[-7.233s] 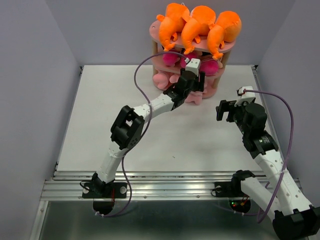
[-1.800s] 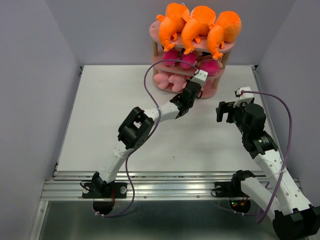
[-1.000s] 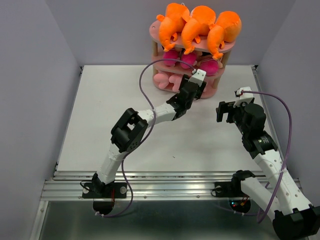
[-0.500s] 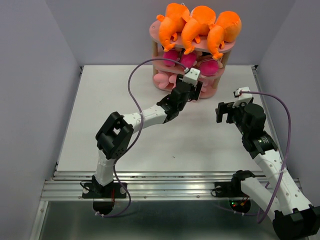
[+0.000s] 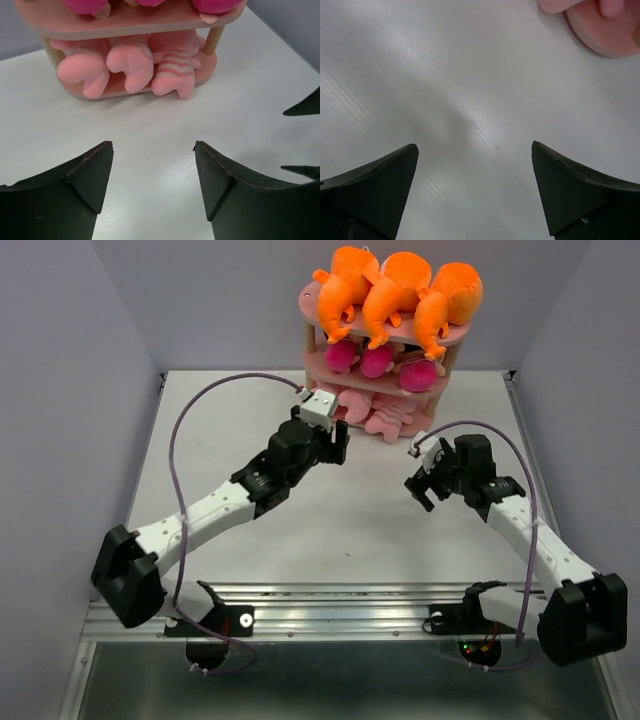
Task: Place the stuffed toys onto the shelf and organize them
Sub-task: Place the stuffed toy onto shelf
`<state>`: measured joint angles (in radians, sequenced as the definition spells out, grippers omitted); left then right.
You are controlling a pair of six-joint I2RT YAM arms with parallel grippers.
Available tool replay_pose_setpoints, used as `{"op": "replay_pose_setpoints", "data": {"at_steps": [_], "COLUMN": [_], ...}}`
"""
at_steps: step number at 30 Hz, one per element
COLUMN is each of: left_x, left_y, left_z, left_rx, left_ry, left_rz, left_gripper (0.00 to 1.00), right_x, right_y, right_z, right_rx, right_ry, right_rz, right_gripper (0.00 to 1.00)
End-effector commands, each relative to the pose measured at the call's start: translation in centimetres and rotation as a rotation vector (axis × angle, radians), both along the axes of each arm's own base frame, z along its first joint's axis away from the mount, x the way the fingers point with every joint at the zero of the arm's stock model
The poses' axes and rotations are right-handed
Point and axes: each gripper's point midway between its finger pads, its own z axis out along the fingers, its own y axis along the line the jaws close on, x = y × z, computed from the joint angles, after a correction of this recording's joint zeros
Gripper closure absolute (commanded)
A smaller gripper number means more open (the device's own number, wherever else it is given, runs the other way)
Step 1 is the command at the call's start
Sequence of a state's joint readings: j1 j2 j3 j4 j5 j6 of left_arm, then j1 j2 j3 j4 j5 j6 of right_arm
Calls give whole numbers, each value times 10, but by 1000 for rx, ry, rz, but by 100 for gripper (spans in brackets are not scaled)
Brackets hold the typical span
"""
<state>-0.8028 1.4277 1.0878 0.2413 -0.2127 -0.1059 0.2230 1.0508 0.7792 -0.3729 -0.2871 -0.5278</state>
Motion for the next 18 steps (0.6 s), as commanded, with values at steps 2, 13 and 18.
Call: {"op": "replay_pose_setpoints", "data": {"at_steps": [2,13,18], "left_x": [-42,-86,-93], "left_y": [71,139,163], "left_z": [8,24,3], "left_rx": [108,82,232], "left_ry": [-39,-168,-159], "left_rz": [71,144,170], "left_gripper": [23,18,18], "right_x": [14,95,130], "right_y": [8,61,89], "right_z": [-3,9,1], "right_rx": [-221,-245,-311], "right_ry": [-57,-120,-183], "right_rz": [333,398,342], "right_gripper": [0,2,2]}}
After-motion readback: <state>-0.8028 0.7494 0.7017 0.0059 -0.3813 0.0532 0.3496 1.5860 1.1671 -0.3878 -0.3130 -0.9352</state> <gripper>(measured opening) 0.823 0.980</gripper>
